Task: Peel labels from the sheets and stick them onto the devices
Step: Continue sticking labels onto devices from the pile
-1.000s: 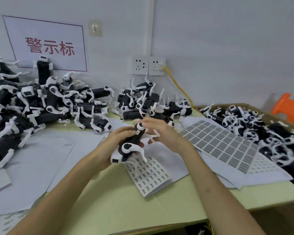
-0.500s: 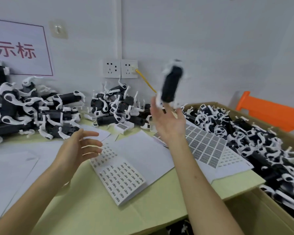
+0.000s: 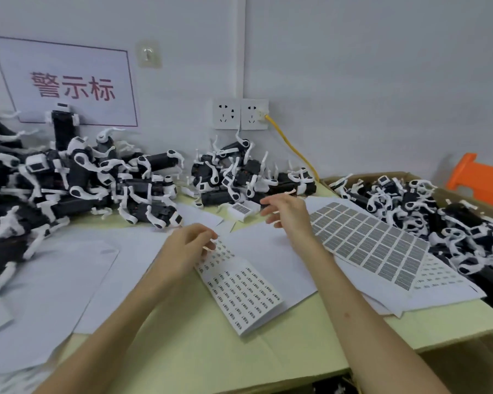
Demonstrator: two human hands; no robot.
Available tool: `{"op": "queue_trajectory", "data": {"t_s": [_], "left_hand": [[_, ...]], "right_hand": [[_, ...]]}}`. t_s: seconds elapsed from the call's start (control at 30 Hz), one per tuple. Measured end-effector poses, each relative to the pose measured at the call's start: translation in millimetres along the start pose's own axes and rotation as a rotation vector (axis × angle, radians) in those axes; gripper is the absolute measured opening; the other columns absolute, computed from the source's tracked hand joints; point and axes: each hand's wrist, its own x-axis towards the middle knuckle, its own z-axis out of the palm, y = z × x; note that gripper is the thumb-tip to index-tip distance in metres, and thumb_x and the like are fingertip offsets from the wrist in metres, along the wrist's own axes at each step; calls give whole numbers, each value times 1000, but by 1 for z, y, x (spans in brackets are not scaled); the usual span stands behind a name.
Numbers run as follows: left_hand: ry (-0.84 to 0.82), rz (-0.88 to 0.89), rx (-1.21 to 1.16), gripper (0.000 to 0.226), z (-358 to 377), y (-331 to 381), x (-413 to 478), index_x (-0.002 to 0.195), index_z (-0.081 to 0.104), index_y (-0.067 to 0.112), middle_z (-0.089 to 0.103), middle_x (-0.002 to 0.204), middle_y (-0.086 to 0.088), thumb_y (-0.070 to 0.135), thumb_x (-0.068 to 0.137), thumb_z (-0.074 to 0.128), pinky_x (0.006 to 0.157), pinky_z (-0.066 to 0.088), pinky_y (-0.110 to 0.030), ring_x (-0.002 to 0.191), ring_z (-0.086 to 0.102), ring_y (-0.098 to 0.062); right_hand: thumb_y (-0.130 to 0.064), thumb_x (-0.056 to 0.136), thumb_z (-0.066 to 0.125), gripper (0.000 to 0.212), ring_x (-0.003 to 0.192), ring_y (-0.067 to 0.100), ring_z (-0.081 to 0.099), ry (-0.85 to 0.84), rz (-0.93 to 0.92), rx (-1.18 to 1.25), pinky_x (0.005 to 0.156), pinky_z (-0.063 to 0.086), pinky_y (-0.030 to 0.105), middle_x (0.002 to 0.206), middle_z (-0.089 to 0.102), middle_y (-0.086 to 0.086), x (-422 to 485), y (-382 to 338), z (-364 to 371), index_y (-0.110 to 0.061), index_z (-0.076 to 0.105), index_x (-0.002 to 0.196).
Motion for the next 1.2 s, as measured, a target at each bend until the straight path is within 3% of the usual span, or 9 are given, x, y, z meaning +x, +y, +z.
{"op": "queue_trajectory", "data": {"t_s": [0.17,0.27,0.37,0.5,0.67,0.87,0.97,1.03,1.2], "left_hand": [[-132,180,523,18,3,-6,1,112,74,23,69,113,4,29,102,60,94,52,-36,102,63,-13],[-147,184,519,21,0,-8,3,116,73,21,66,120,0,26,101,60,94,50,-34,108,62,-17],[3,186,473,26,-6,-11,5,125,67,22,62,131,1,27,101,62,93,48,-34,111,61,-16],[305,112,351,46,-23,-12,16,140,51,20,54,137,1,22,97,68,86,45,-29,108,60,-15],[436,-72,-76,47,-52,-20,33,134,48,14,61,117,1,11,93,70,70,43,-25,89,59,-11],[384,-102,65,3,-64,-35,57,95,61,10,60,89,-12,8,96,63,63,36,-30,71,47,-21],[429,-55,180,13,-62,-40,67,96,62,21,63,81,-7,8,98,62,62,41,-29,65,50,-18],[449,-61,229,9,-65,-45,73,90,65,14,66,81,-6,9,98,63,64,45,-29,69,55,-19],[473,26,309,38,-73,-49,76,65,61,11,55,55,0,13,103,61,54,35,-25,49,40,-11]], "right_hand": [[-17,96,64,17,93,2,66,-300,-262,-450,83,51,24,103,75,-13,-11,14,23,-27,78,101],[-25,94,69,25,119,4,58,-535,-247,-593,106,46,32,130,66,-13,-18,21,35,-32,74,117],[-38,93,70,33,132,11,51,-626,-248,-761,113,38,37,147,55,-11,-24,23,43,-38,68,126],[-44,101,59,39,140,18,44,-622,-284,-861,114,29,39,156,45,-8,-25,24,47,-38,59,140],[-47,105,49,40,153,16,25,-572,-265,-861,121,19,43,167,27,-4,-24,31,51,-40,54,143],[-42,104,53,33,149,16,32,-492,-275,-742,122,22,51,163,34,-9,-23,31,50,-40,60,136],[-38,103,56,30,148,15,34,-457,-303,-712,121,23,51,160,38,-9,-24,30,50,-38,64,132],[-34,102,58,28,146,13,37,-434,-328,-687,121,24,50,157,42,-10,-24,28,51,-38,66,128],[-25,99,63,23,139,10,44,-385,-380,-611,118,30,47,145,53,-10,-24,26,52,-35,73,117]]}}
